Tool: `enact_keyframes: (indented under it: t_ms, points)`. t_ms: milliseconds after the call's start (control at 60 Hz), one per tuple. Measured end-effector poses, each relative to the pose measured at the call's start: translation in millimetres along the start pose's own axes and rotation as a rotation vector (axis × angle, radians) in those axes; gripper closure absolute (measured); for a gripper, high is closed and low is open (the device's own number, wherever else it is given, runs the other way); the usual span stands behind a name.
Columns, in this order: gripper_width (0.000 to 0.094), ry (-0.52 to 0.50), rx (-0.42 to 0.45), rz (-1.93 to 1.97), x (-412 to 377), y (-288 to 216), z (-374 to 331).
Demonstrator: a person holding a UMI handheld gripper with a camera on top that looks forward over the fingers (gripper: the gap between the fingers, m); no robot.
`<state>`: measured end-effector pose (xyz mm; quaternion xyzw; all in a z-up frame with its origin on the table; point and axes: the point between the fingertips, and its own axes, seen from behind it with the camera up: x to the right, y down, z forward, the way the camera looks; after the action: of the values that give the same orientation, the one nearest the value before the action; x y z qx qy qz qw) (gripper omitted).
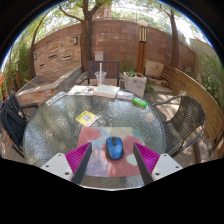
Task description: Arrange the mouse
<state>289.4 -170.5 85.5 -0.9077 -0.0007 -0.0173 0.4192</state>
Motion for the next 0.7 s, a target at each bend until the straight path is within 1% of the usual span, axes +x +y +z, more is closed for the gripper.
enact_keyframes:
  t_ms: [133,350,517,700]
  points:
    - [0.0084,0.037,0.053,-0.036,-5,-7,-77]
    - [0.0086,0.066,0.093,-0.052,-15,8,-191]
    - [0.0085,0.074,0.103,-0.035,-20,24,-241]
    - [0.0087,0.073,0.104,-0.059,-26,35,-265]
